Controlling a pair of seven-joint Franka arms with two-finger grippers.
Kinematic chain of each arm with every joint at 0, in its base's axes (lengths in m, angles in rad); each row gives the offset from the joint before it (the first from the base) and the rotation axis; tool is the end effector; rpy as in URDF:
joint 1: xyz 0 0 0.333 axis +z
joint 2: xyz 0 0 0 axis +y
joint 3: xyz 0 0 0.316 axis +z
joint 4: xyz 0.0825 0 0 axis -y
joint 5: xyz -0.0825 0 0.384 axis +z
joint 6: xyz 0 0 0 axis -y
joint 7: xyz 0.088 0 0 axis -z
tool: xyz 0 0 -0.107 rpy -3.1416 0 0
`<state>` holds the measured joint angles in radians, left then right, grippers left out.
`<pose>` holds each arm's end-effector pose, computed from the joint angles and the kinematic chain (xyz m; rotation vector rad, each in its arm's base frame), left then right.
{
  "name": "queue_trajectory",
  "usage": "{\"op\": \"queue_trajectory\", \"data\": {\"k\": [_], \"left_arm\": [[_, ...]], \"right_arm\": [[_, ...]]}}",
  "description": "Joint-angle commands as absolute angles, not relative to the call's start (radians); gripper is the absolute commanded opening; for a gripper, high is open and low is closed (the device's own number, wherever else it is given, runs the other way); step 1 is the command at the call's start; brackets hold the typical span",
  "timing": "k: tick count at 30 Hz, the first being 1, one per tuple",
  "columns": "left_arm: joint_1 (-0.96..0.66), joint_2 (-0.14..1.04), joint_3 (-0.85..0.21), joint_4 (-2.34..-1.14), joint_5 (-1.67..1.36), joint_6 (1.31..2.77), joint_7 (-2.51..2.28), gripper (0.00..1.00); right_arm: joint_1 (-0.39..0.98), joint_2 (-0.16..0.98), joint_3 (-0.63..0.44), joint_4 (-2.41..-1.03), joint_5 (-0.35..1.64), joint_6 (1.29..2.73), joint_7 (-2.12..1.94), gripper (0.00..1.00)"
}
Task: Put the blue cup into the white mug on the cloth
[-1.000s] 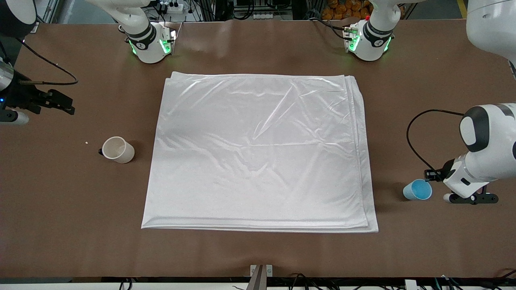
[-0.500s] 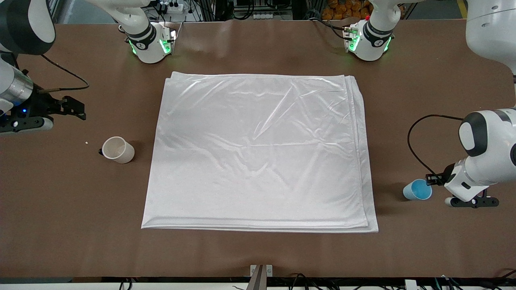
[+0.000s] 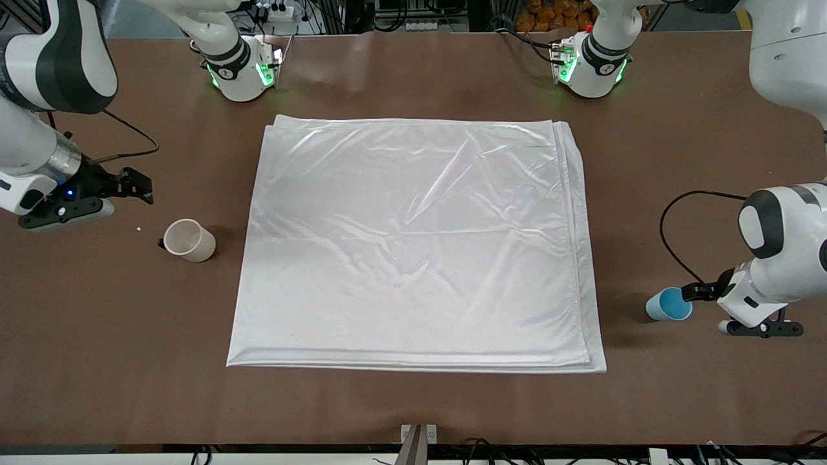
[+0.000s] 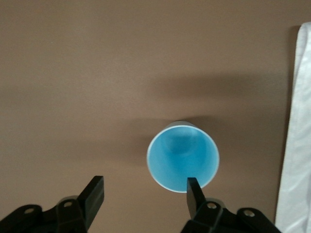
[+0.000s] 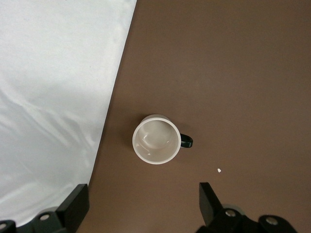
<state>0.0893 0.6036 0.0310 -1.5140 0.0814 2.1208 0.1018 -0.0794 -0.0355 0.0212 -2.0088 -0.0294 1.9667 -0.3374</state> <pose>0.7015 0.0850 0.3108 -3.0544 0.0450 0.0097 0.5431 -0.0335 0.4697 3.0827 0.4511 -0.0186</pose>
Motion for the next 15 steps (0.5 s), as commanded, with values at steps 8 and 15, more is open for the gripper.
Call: {"op": "queue_trajectory", "data": {"k": [8,15], "left_arm": [[0.103,0.664,0.029,-1.486,0.104,2.192,0.13,0.93],[0.103,0.69,0.028,-1.488,0.103,2.23,0.13,1.0]], "right_arm": [[-0.092,-0.015,-0.043,-2.121,-0.028,2.123,-0.595,1.0],[-0.097,0.032,-0.078,-2.123,-0.021,2.148,-0.747,1.0]]}}
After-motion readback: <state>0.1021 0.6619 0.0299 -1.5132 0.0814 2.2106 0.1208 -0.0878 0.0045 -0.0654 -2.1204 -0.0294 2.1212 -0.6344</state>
